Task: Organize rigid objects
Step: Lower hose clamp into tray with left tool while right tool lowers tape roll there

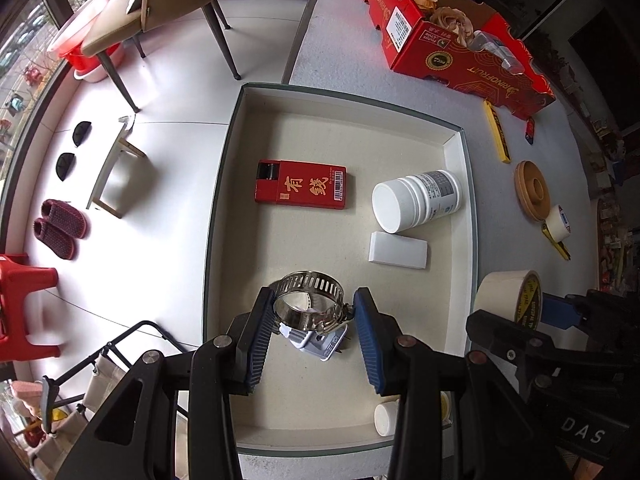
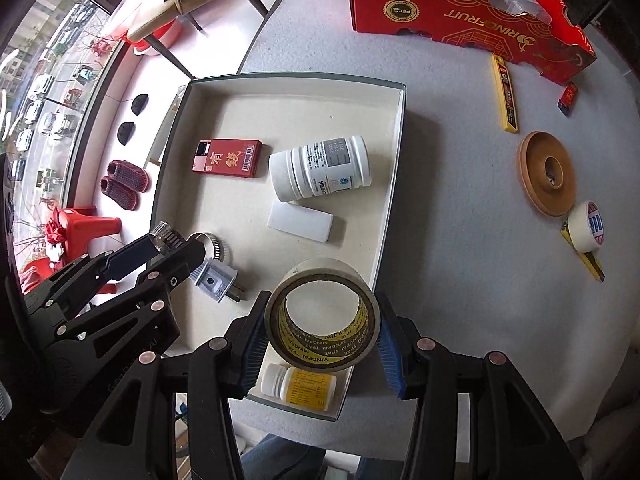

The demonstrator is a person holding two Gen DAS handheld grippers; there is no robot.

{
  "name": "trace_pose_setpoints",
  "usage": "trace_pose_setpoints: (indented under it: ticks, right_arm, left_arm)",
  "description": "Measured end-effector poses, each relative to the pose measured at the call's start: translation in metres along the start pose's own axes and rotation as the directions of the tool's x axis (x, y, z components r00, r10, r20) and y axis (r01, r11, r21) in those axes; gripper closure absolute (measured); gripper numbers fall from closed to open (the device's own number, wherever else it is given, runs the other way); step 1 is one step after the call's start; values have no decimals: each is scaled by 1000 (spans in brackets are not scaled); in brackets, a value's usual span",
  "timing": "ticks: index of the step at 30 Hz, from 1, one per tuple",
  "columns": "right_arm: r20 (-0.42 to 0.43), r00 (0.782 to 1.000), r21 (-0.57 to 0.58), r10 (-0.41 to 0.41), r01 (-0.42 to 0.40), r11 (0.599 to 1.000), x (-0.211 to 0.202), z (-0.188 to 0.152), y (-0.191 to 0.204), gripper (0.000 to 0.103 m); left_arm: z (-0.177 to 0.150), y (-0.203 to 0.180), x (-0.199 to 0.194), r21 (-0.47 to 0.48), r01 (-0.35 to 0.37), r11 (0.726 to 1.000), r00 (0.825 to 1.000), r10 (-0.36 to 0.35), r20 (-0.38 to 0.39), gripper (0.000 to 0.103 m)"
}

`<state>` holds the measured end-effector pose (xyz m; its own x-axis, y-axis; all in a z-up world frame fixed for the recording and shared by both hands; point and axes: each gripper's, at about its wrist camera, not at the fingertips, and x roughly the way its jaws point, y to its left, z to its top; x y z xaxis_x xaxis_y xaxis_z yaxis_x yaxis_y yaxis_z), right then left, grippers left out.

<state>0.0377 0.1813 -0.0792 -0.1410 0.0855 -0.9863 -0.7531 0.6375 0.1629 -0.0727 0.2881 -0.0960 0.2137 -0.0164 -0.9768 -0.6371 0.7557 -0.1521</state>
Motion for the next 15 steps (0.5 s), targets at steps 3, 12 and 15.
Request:
trace_pose_setpoints:
  ticks: [3,12,15]
  right_arm:
    - [-15,1000,4,5,-5,1000,5,-4,-1,53]
    - [-43,999,4,9,-9,1000,14,-14,-3,53]
    - [-45,999,5,9,-9,1000,15,-14,-5,53]
  left_arm:
    - [-10,-1,0,1,4,1000,1000,-4,-4,59]
    - [-35,-6,-1,-2,-3,1000,1000,3,-18,59]
    - [-43,-7,-3,11,-4,1000,1000,4,-19,59]
